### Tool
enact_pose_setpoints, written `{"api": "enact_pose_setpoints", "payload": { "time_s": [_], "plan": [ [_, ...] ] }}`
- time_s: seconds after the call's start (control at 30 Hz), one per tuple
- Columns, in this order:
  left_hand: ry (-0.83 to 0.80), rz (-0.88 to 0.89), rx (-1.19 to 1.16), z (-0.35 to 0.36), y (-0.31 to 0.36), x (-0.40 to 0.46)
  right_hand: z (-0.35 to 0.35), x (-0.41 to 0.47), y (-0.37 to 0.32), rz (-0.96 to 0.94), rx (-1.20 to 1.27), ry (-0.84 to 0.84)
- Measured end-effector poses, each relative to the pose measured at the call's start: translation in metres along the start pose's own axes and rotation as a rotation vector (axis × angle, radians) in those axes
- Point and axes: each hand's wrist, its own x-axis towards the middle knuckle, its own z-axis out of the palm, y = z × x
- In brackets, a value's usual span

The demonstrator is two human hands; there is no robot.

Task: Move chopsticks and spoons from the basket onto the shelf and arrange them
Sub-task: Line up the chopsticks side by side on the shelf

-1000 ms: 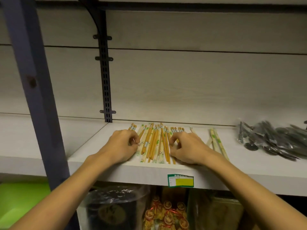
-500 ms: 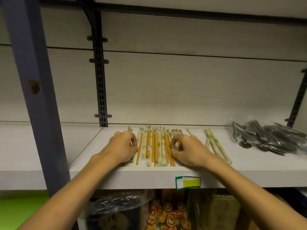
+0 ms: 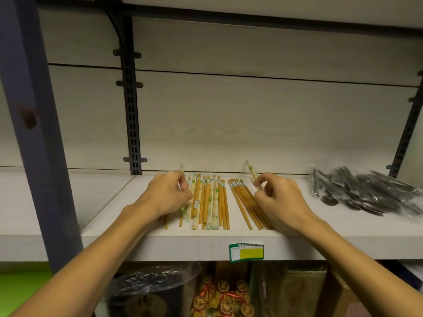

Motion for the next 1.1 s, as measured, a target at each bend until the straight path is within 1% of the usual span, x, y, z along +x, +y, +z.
{"api": "enact_pose_setpoints", "payload": {
  "time_s": [0.1,0.23,0.37,0.43,0.53,0.6,0.7,0.77,0.87,0.93,1.0,1.1],
  "plan": [
    [0.066,0.086,-0.079,0.012,0.030,0.001,-0.014,0.000,0.026,0.065,-0.004,0.020],
    [0.046,0.138,-0.202,0.053,0.073,0.005,-0.031,-0.008,0.051,0.076,-0.015,0.038],
    [0.019,0.161,-0.256,0.093,0.111,0.013,-0.048,-0.013,0.072,0.052,0.001,0.043],
    [-0.020,0.183,-0.237,0.105,0.127,0.014,-0.054,-0.013,0.081,0.029,-0.001,-0.008],
    [-0.089,0.205,-0.147,0.114,0.136,0.014,-0.055,-0.014,0.089,-0.017,-0.054,-0.115],
    [-0.072,0.212,-0.096,0.110,0.130,0.013,-0.054,-0.013,0.091,-0.040,-0.074,-0.098],
    [-0.001,0.223,-0.021,0.090,0.108,0.008,-0.048,-0.008,0.083,-0.076,-0.034,-0.060],
    [0.046,0.206,0.049,0.072,0.088,0.003,-0.040,-0.002,0.070,-0.104,-0.002,-0.082],
    [0.102,0.134,0.165,0.043,0.056,-0.008,-0.024,0.005,0.042,-0.177,0.032,-0.136],
    [0.096,0.082,0.229,0.028,0.035,-0.015,-0.012,0.009,0.023,-0.212,0.043,-0.157],
    [0.054,0.048,0.266,0.020,0.021,-0.021,0.001,0.013,0.006,-0.233,0.057,-0.171],
    [0.002,0.047,0.276,0.018,0.011,-0.025,0.018,0.014,-0.014,-0.261,0.061,-0.208]
  ]
}}
